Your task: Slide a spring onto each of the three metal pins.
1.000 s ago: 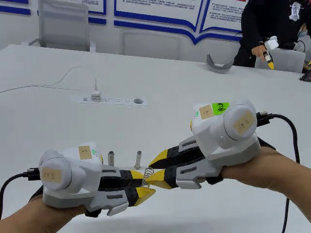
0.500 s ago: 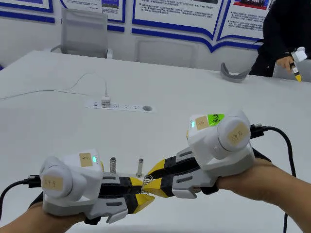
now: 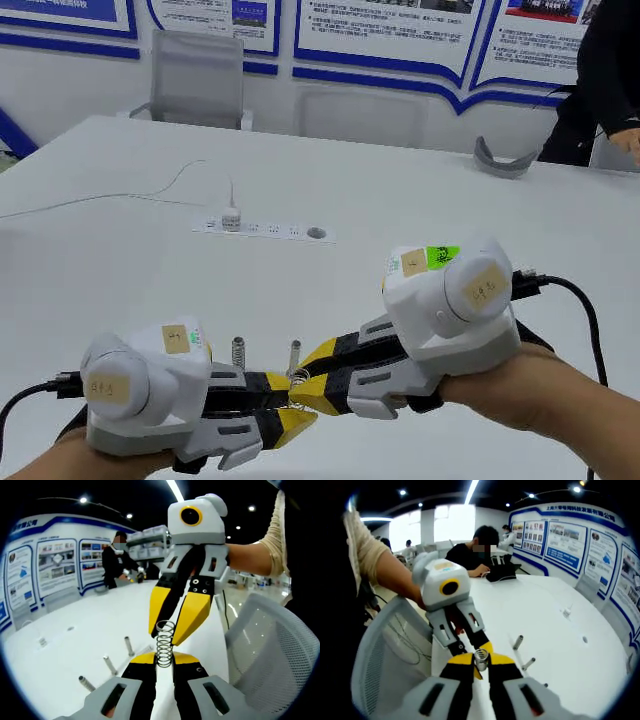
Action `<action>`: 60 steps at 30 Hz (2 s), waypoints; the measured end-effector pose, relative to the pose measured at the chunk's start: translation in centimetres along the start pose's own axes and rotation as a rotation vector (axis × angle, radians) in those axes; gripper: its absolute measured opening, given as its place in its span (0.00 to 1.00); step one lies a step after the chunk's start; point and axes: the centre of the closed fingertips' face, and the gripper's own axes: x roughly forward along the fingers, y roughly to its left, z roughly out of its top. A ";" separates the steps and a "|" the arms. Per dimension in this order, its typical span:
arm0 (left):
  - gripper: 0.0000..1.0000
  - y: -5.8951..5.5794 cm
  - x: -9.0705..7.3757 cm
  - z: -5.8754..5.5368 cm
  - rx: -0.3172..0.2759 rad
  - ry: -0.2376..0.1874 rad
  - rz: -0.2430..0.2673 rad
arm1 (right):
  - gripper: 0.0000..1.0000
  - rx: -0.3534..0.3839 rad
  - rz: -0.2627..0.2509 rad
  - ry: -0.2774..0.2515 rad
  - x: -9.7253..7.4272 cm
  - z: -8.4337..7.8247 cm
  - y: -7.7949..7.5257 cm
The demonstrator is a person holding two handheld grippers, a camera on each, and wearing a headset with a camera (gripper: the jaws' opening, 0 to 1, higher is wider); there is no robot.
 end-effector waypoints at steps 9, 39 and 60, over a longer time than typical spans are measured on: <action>0.17 1.6 -0.8 -0.2 -0.034 -0.008 0.051 | 0.12 0.019 -0.006 -0.033 0.2 1.0 -1.5; 0.28 2.0 -4.1 -1.2 -0.085 -0.001 0.138 | 0.12 0.162 -0.242 -0.049 3.1 -0.8 -11.4; 0.29 2.4 -4.1 -1.9 -0.106 0.009 0.144 | 0.12 0.213 -0.247 -0.003 5.0 -3.6 -12.2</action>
